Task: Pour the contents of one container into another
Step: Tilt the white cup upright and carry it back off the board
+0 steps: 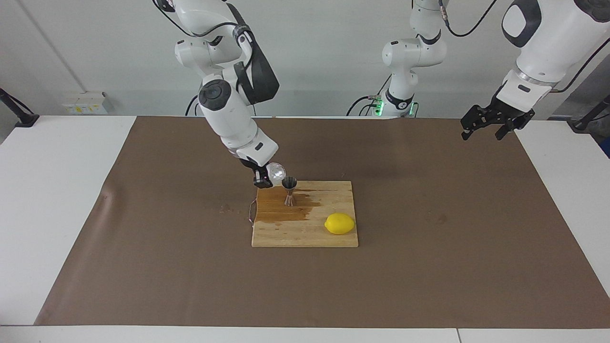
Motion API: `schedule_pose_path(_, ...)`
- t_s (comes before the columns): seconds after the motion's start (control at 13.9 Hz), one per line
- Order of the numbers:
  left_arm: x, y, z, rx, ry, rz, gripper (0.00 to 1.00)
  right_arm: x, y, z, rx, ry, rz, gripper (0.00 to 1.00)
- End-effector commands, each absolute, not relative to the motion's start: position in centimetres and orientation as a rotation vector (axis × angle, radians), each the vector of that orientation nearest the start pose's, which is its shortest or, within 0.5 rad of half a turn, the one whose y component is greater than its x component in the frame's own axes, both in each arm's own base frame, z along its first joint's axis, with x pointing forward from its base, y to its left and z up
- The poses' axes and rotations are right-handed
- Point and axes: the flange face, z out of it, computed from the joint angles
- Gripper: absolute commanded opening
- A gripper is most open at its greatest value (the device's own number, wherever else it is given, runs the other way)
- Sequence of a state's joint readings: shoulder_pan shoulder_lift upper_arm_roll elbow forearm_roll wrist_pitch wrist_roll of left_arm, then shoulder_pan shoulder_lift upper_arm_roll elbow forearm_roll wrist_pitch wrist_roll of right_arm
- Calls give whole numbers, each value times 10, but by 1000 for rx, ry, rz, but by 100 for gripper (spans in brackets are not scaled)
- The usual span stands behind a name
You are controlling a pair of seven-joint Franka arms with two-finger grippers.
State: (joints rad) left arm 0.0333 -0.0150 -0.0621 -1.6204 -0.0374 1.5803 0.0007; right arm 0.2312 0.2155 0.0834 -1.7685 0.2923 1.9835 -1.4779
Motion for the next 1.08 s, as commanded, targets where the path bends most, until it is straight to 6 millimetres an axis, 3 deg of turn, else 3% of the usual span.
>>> schedule_pose_path(0.0, 544, -18, 614, -3159, 46, 49, 100, 591, 170, 442, 2266, 2558, 411, 46)
schedule_pose_path(0.14, 544, -18, 614, -3159, 46, 49, 100, 594, 139, 434, 2269, 2583, 473, 46)
schedule_pose_path(0.36, 544, -18, 614, -3159, 46, 49, 100, 594, 74, 414, 2310, 2591, 666, 46)
schedule_pose_path(0.65, 544, -18, 614, -3159, 46, 49, 100, 583, 1, 361, 2259, 2642, 796, 46)
schedule_pose_path(0.79, 544, -18, 614, -3159, 46, 49, 100, 583, -22, 331, 2229, 2678, 804, 46)
schedule_pose_path(0.86, 544, -18, 614, -3159, 46, 49, 100, 583, -28, 310, 2226, 2705, 821, 46)
schedule_pose_path(1.01, 544, -18, 614, -3159, 46, 49, 100, 584, -30, 285, 2197, 2732, 883, 47)
